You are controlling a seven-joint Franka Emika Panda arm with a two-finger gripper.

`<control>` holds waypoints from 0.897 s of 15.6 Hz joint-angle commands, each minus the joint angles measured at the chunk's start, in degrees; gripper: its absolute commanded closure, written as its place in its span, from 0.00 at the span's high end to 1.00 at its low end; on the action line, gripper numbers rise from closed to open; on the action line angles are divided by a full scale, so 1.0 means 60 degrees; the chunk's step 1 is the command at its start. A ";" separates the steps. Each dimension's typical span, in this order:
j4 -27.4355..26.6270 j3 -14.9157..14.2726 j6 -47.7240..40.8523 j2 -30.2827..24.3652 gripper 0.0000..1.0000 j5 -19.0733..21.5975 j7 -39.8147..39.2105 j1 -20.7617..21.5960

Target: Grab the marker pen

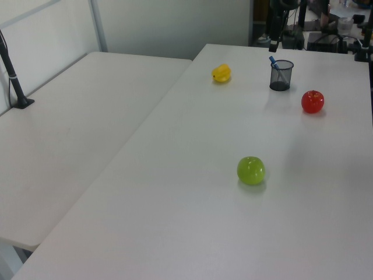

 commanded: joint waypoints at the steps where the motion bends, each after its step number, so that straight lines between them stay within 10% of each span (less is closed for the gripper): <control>1: -0.0152 -0.0161 -0.0175 -0.0206 1.00 0.0031 -0.0017 0.0177; 14: -0.0181 -0.0176 -0.0029 -0.0221 1.00 0.0002 -0.0251 -0.0028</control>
